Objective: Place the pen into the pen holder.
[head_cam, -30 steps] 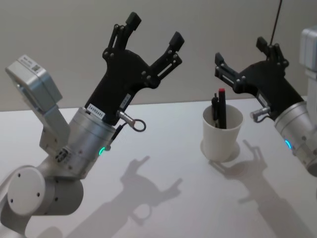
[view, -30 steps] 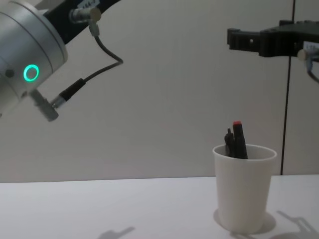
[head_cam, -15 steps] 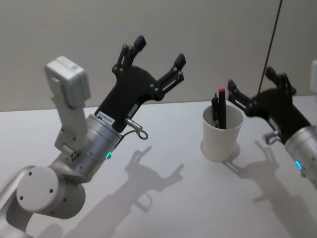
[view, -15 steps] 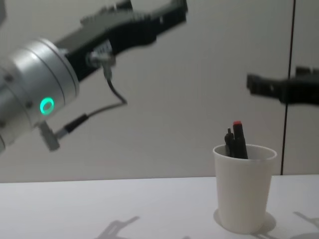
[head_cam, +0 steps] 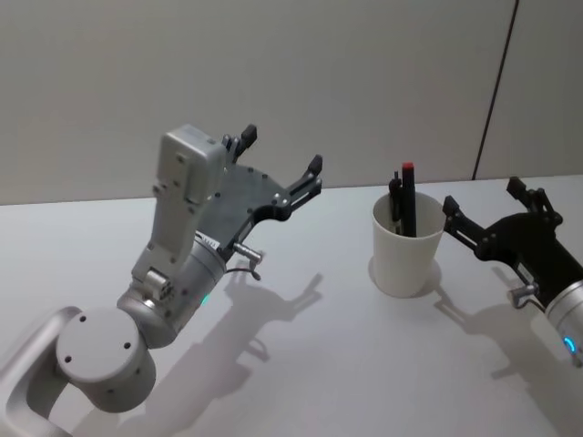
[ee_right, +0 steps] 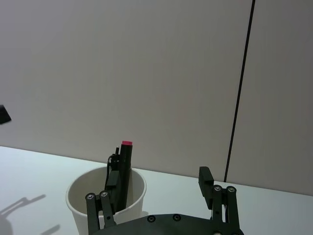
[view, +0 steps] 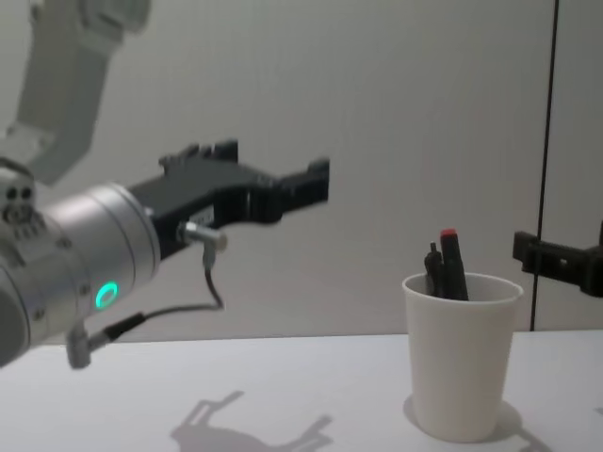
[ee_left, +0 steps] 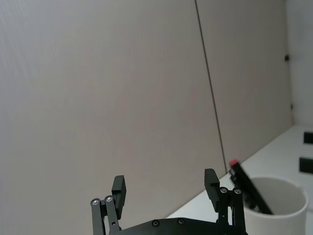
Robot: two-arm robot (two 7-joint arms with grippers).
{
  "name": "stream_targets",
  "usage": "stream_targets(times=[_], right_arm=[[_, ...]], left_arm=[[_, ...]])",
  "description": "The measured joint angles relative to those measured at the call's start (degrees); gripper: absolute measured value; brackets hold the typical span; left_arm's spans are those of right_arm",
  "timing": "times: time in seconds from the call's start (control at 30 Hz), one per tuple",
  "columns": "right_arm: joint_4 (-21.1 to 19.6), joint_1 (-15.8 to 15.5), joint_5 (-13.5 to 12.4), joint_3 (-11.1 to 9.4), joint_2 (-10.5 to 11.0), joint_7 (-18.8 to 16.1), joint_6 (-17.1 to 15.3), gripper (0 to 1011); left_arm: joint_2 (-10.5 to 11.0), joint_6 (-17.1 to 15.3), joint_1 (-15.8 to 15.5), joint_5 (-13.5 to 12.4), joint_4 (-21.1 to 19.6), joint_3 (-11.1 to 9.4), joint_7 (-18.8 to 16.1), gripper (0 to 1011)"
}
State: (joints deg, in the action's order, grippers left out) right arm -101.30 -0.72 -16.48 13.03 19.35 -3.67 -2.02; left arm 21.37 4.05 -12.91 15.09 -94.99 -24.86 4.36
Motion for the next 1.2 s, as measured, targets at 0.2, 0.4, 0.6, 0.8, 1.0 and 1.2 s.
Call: stream_targets(times=[0.2, 0.4, 0.6, 0.8, 1.0, 1.2], right_arm=[[0.1, -0.1, 0.0, -0.1, 0.0, -0.1, 0.1, 1001], [0.1, -0.1, 0.0, -0.1, 0.0, -0.2, 0.1, 1001], [0.1, -0.1, 0.0, -0.1, 0.0, -0.2, 0.1, 1001], [0.1, -0.1, 0.0, -0.1, 0.0, -0.2, 0.1, 1001], [0.1, -0.1, 0.0, -0.1, 0.0, -0.2, 0.1, 1001], [0.1, -0.1, 0.0, -0.1, 0.0, -0.2, 0.1, 1001]], left_arm=[[0.4, -3.6, -0.5, -2.6, 1.3, -0.9, -2.7, 1001], [0.5, -4.8, -0.7, -3.6, 1.8, -1.2, -3.7, 1001], [0.5, -4.9, -0.7, -3.6, 1.8, -1.2, -3.7, 1001], [0.5, -4.9, -0.7, -3.6, 1.8, -1.2, -3.7, 1001], [0.5, -4.9, -0.7, -3.6, 1.8, -1.2, -3.7, 1001], [0.5, -4.9, -0.7, -3.6, 1.8, -1.2, -3.7, 1001]])
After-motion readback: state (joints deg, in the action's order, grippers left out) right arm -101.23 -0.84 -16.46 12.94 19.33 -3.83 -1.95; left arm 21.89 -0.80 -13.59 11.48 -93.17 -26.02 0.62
